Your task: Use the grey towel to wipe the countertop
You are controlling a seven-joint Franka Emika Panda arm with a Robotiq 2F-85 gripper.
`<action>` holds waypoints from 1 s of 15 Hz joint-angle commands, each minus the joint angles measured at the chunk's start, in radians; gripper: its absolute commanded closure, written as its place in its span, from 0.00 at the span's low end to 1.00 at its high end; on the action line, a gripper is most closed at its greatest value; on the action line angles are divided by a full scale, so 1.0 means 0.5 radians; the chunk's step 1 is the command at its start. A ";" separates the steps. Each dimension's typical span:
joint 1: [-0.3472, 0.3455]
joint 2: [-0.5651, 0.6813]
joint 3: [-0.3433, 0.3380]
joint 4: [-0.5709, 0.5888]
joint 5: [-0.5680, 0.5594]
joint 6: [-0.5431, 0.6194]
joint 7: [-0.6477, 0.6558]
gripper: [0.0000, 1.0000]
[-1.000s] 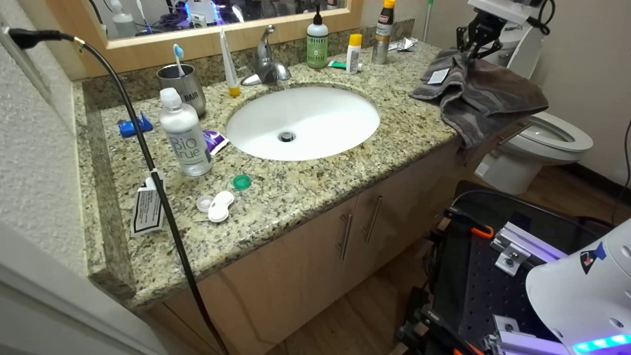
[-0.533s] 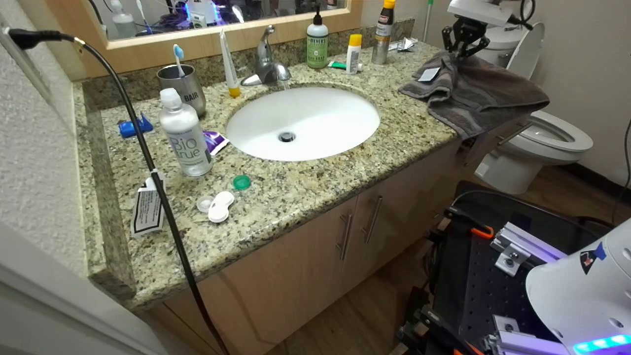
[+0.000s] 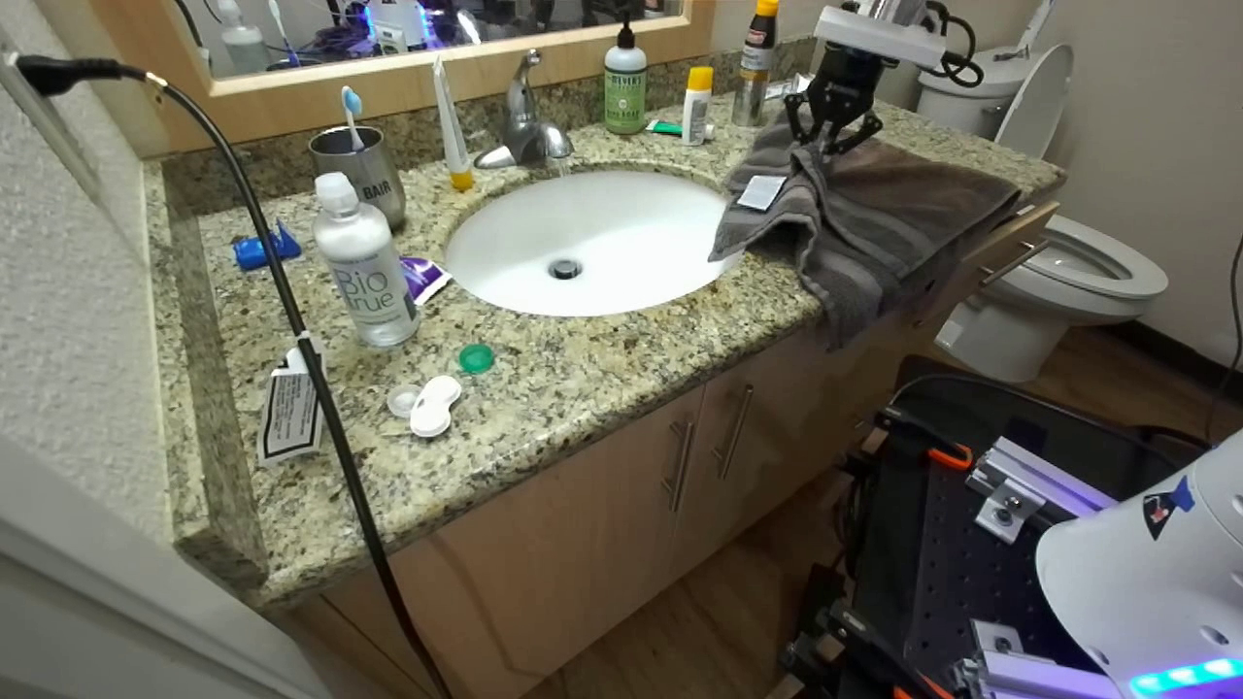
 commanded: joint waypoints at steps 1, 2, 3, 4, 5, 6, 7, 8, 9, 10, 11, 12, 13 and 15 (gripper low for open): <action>0.027 -0.160 0.066 -0.030 0.208 -0.322 -0.175 0.98; 0.038 -0.168 0.075 0.003 0.274 -0.427 -0.217 0.98; 0.053 -0.167 0.080 0.033 0.331 -0.530 -0.259 0.98; 0.063 -0.166 0.080 0.055 0.381 -0.628 -0.317 0.98; 0.067 -0.140 0.077 0.086 0.429 -0.728 -0.382 0.98; 0.091 -0.117 0.058 0.096 0.423 -0.719 -0.390 0.98; 0.104 -0.093 0.039 0.093 0.415 -0.695 -0.399 0.98; 0.106 -0.075 0.025 0.079 0.399 -0.642 -0.414 0.98; 0.096 -0.053 0.010 0.066 0.402 -0.608 -0.434 0.98; 0.088 -0.031 -0.010 0.051 0.399 -0.551 -0.440 0.98; 0.071 -0.001 -0.032 0.054 0.400 -0.524 -0.444 0.98; 0.059 0.025 -0.058 0.044 0.402 -0.460 -0.442 0.98; 0.043 0.061 -0.089 0.054 0.394 -0.391 -0.432 0.98; 0.009 0.119 -0.146 0.062 0.382 -0.239 -0.403 0.98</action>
